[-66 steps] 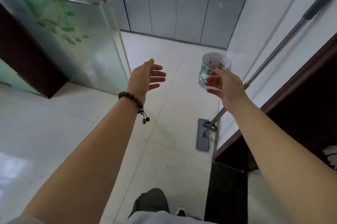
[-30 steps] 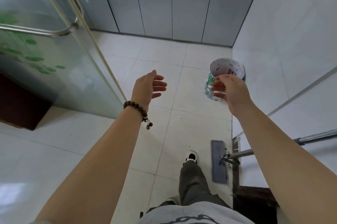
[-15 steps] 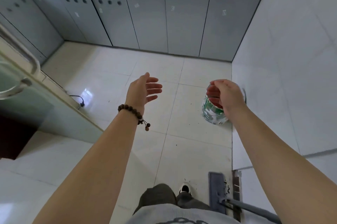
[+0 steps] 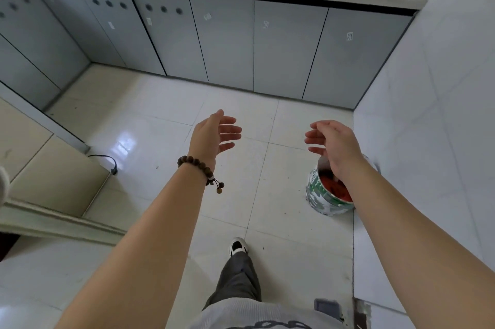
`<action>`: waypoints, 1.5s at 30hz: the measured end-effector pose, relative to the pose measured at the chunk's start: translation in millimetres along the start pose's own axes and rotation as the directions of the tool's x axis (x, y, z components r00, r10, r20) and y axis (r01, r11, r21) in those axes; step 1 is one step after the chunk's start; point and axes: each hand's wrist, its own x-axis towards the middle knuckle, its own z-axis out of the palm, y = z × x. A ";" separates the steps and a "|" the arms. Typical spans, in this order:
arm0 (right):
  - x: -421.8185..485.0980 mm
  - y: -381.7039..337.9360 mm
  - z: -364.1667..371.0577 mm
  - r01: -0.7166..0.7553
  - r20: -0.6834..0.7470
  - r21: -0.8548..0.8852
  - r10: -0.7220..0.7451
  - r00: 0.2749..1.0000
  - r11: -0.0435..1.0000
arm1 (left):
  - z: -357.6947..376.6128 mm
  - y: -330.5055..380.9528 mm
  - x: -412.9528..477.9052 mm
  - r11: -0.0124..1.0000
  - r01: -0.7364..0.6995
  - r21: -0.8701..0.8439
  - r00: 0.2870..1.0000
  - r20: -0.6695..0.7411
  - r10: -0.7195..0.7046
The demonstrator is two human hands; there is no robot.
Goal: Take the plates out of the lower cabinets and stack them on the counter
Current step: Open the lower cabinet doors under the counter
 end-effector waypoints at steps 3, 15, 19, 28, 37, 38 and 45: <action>43.2 -20.5 29.4 0.009 0.002 -0.004 -0.009 1.000 1.000 | -9.2 22.8 47.6 1.000 -0.007 -0.008 1.000 0.006 0.007; 164.8 -69.8 99.3 -0.019 -0.038 0.000 0.019 0.999 1.000 | -15.7 84.3 195.1 1.000 -0.003 0.012 0.999 0.036 0.002; 211.8 -76.8 116.1 -0.034 -0.034 0.000 0.033 0.999 0.999 | -9.2 93.4 243.6 1.000 0.007 0.023 0.999 0.032 -0.008; 352.1 -109.0 138.9 -0.055 -0.025 0.012 0.055 0.998 0.998 | 35.9 134.6 376.9 0.997 0.064 0.031 0.997 0.038 -0.065; 461.1 -143.1 152.6 -0.095 -0.023 0.026 0.095 0.995 0.995 | 69.1 177.0 479.3 0.996 0.080 0.033 0.996 0.041 -0.082; 471.1 -144.9 155.4 -0.102 -0.022 0.022 0.103 0.994 0.995 | 71.0 180.8 489.5 0.996 0.084 0.030 0.996 0.041 -0.085; 544.7 -153.9 178.7 -0.129 -0.047 0.020 0.129 0.990 0.992 | 86.0 195.5 570.3 0.992 0.119 0.042 0.990 0.078 -0.122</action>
